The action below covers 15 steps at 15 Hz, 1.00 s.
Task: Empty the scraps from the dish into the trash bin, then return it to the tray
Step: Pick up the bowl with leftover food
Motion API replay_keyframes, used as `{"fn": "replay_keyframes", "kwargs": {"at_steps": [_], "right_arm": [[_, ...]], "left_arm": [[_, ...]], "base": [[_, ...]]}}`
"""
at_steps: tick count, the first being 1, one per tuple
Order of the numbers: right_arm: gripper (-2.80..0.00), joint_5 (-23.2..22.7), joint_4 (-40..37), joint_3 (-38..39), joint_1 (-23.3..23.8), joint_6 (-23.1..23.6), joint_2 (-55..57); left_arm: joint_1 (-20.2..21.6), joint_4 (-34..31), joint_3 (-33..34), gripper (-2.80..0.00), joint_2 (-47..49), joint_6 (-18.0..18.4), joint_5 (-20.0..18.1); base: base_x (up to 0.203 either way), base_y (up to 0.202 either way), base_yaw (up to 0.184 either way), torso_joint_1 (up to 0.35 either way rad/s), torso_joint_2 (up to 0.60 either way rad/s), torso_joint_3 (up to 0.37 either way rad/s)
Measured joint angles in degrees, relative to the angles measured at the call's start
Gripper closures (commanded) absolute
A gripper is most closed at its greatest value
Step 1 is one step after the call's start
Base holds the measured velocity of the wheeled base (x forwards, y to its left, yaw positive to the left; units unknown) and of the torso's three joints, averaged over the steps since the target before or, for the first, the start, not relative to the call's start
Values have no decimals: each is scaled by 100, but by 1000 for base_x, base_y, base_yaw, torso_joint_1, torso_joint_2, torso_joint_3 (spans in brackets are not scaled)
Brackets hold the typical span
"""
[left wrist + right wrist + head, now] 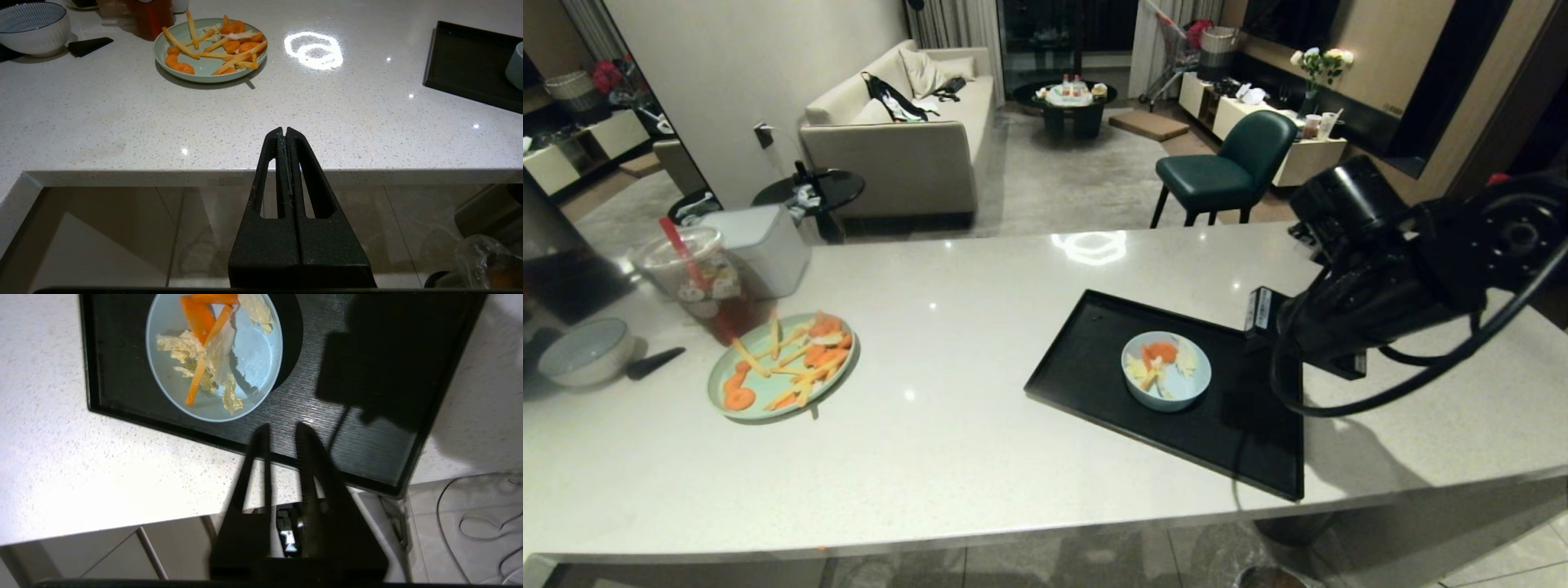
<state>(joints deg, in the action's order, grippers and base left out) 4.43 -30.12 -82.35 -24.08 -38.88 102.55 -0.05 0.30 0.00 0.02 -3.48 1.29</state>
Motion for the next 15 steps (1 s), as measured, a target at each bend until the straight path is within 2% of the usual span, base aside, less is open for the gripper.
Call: {"fn": "replay_keyframes", "kwargs": {"at_steps": [2, 5, 15], "right_arm": [[-280, 20, 5, -140, -23, -78, 307], [-280, 340, -6, -354, -51, -169, 648], [-280, 370, 13, -676, -189, -141, 1315]], "left_arm": [[0, 0, 0, 0, 0, -2, 0], [0, 0, 0, 0, 0, -2, 0], [0, 0, 0, 0, 0, -4, 0]], "base": [[0, 0, 0, 0, 0, 0], [0, 0, 0, 0, 0, 0], [0, 0, 0, 0, 0, 3]]}}
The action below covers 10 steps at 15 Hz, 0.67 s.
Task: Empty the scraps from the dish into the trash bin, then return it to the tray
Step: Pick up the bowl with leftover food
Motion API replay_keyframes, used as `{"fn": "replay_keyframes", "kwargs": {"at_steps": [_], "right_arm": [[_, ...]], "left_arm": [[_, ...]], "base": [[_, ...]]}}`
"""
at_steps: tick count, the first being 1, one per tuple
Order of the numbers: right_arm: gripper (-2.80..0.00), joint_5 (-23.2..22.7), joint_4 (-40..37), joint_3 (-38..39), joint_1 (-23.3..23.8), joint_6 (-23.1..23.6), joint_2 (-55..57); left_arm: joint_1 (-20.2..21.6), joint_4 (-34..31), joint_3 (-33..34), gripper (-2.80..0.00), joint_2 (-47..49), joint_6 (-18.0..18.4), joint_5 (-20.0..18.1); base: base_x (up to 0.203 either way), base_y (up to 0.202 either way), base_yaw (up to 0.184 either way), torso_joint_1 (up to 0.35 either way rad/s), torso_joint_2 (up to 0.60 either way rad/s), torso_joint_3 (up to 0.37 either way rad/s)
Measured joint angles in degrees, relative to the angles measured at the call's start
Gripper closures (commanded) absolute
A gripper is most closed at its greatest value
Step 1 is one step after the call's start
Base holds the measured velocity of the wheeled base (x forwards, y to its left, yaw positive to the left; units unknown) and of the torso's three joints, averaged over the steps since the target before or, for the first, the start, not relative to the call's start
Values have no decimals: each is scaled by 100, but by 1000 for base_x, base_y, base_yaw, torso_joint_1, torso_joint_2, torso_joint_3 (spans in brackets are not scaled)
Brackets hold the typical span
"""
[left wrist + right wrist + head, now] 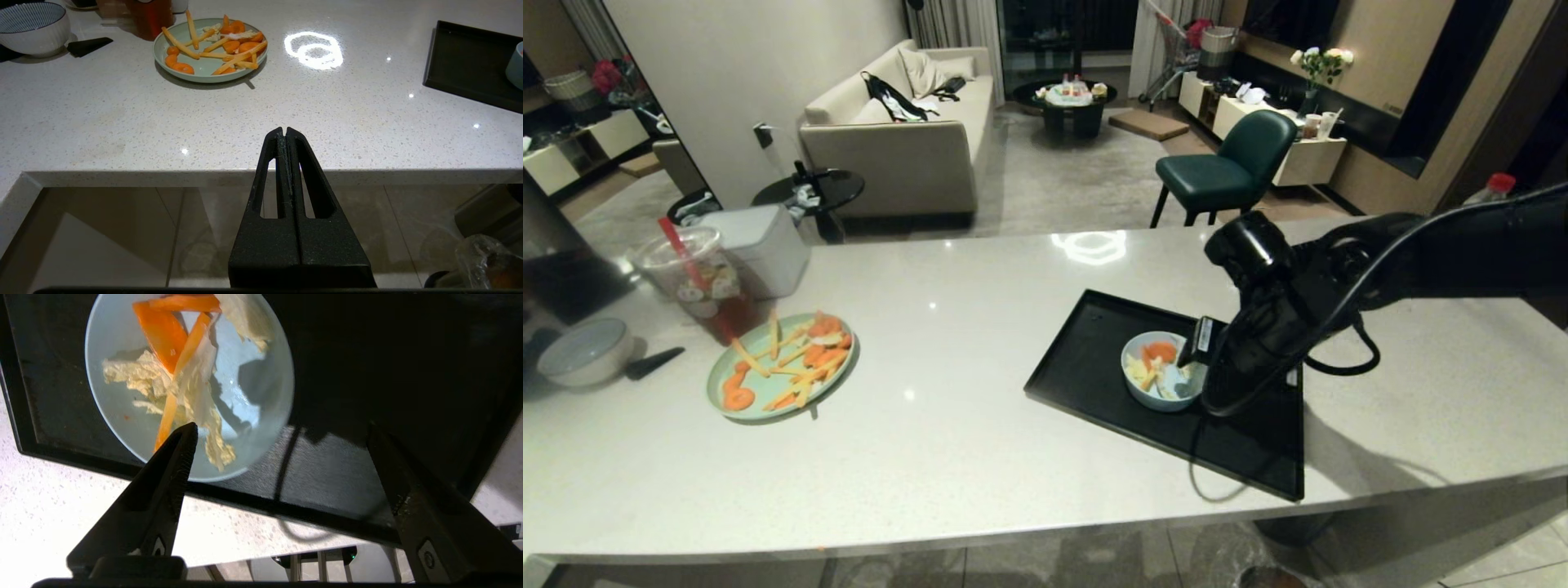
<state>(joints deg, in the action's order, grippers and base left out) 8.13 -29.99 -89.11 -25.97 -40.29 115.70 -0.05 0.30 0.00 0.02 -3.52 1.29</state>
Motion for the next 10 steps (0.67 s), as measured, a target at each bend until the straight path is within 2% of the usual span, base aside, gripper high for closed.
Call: {"fn": "replay_keyframes", "kwargs": {"at_steps": [5, 10], "right_arm": [[-280, 1, -49, -498, 6, -28, 460], [-280, 0, -40, -578, 9, -33, 780]], "left_arm": [[2, 2, 0, 0, 0, 2, 0], [0, 0, 0, 0, 0, 2, 0]], "base": [[0, 0, 0, 0, 0, 0], [0, 0, 0, 0, 0, 0]]}}
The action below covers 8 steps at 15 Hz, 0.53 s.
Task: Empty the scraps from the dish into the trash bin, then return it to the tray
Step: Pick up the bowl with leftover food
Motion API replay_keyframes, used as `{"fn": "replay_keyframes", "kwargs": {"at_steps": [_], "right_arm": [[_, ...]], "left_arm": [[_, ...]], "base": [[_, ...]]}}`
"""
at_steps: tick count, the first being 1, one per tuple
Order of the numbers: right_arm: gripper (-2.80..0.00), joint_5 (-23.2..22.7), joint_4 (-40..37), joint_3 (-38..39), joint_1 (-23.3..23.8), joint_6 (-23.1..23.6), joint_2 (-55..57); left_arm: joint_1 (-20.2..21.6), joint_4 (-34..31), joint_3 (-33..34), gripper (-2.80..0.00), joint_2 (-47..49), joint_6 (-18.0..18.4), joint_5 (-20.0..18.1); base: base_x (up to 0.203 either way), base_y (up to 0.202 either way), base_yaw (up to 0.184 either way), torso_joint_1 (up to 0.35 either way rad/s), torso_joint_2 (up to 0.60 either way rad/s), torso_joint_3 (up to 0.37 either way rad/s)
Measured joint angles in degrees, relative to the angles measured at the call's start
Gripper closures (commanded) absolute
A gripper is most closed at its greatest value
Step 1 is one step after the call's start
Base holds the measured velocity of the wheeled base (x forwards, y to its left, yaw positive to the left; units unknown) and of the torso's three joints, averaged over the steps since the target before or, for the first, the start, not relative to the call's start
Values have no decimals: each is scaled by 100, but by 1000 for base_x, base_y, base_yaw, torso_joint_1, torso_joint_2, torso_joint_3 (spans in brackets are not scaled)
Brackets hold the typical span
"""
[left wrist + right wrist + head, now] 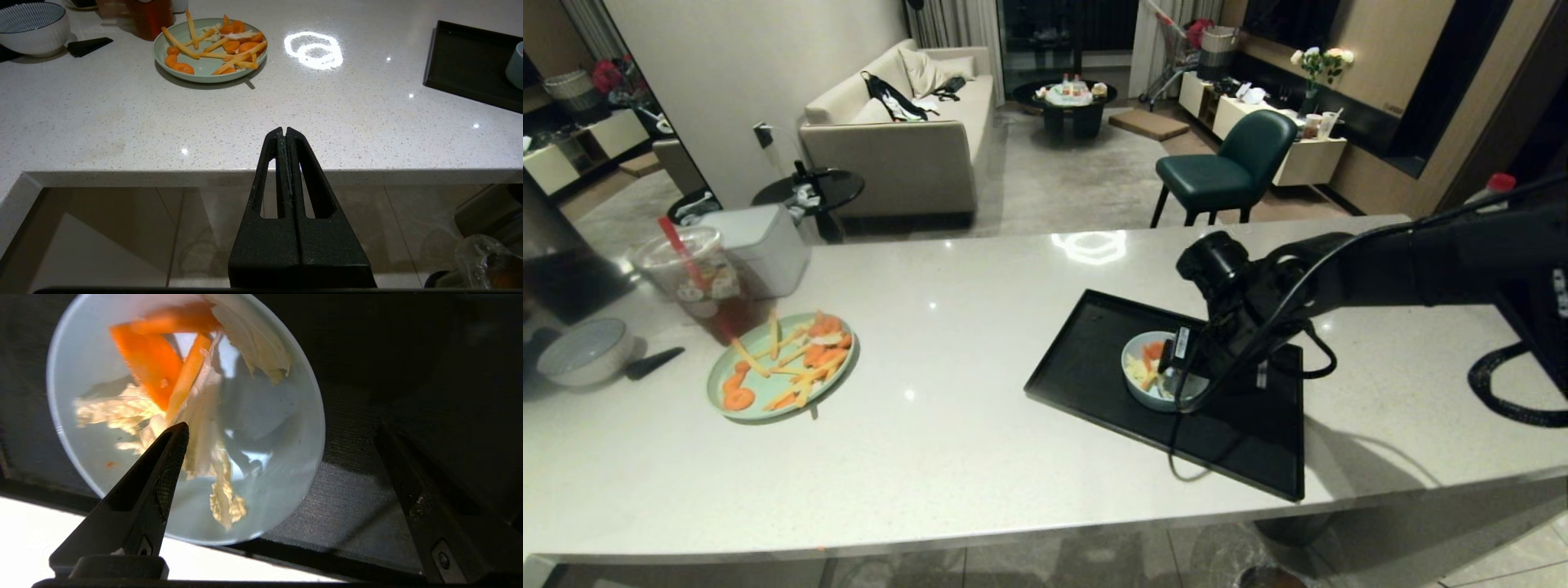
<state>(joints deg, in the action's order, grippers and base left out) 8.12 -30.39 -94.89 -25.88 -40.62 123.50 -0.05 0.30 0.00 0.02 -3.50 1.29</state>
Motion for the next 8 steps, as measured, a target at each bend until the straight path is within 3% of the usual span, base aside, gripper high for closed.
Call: {"fn": "replay_keyframes", "kwargs": {"at_steps": [5, 6, 8], "right_arm": [[-280, 1, 21, -3, 6, -2, 148], [0, 4, 21, -3, 6, -1, 161], [0, 6, 30, -3, 6, -1, 176]], "left_arm": [[0, 2, 0, 0, 0, 2, 0], [0, 0, 0, 0, 0, -2, 2], [0, 0, 0, 0, 0, 2, 2]], "base": [[0, 0, 0, 0, 0, 0], [0, 0, 0, 0, 0, 0], [0, 0, 0, 0, 0, 0]]}}
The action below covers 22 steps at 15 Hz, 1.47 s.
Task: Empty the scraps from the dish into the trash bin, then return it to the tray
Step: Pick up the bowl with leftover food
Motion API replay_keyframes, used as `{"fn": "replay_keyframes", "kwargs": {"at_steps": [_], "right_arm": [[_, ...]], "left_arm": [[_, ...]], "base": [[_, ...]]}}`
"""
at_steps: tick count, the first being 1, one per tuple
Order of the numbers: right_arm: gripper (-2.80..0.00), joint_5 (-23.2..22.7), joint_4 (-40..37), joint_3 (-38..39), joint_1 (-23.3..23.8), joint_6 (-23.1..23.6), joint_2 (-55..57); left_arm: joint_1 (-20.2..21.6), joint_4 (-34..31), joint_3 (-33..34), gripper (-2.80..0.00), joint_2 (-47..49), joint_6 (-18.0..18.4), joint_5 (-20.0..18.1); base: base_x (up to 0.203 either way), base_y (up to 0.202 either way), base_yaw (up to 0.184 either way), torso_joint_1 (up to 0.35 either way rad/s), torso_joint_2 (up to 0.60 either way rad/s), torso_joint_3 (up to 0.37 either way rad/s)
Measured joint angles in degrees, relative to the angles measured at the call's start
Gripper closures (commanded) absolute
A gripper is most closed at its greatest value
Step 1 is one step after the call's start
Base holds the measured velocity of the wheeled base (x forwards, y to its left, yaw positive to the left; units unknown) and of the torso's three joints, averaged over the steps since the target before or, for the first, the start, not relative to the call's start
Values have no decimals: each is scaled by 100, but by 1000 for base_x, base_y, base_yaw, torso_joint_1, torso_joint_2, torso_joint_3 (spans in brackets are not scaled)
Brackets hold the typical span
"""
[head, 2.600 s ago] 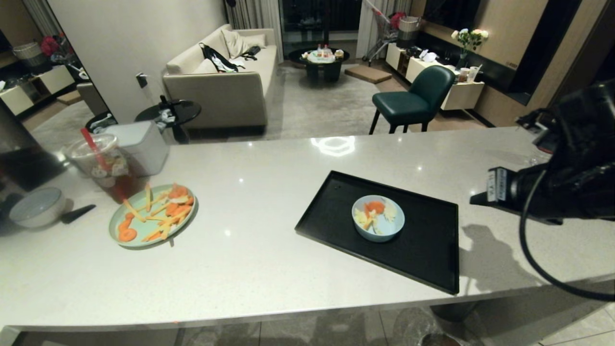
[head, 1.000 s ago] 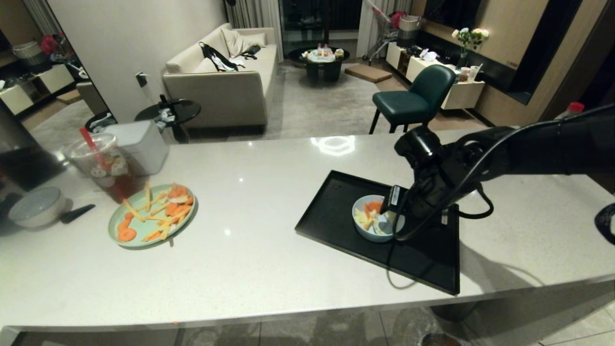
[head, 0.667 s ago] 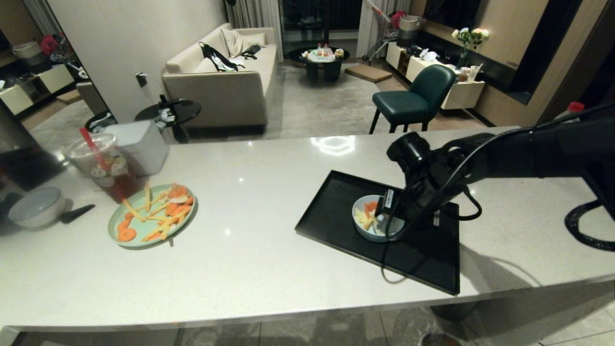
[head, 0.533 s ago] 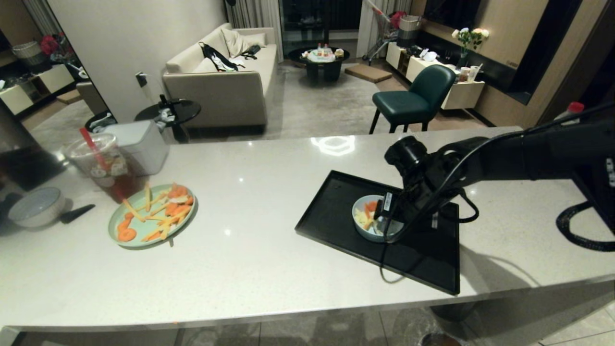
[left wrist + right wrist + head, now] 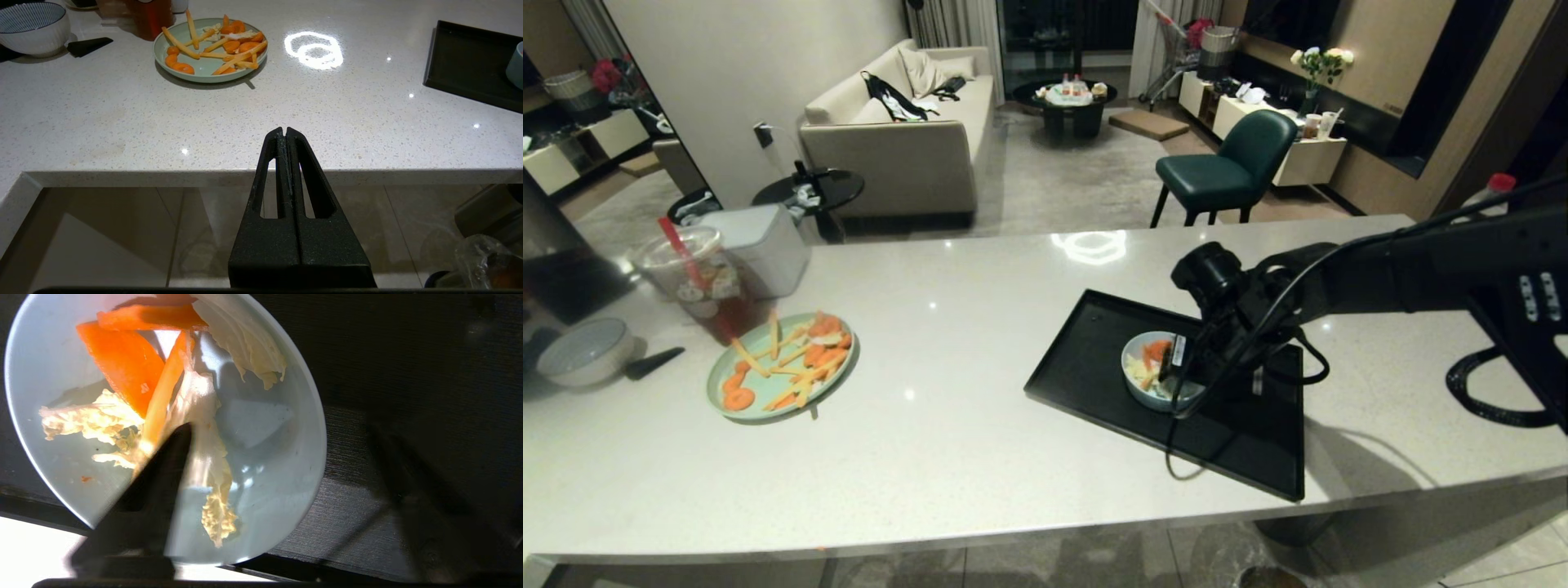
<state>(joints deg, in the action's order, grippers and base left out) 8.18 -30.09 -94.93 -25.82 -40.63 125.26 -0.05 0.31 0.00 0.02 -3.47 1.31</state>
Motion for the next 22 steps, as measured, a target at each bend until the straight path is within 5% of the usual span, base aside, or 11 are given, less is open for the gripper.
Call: {"fn": "replay_keyframes", "kwargs": {"at_steps": [22], "right_arm": [[0, 128, -448, 34, 9, 0, -357]], "left_arm": [[0, 0, 0, 0, 0, 0, -2]], "base": [[0, 0, 0, 0, 0, 0]]}}
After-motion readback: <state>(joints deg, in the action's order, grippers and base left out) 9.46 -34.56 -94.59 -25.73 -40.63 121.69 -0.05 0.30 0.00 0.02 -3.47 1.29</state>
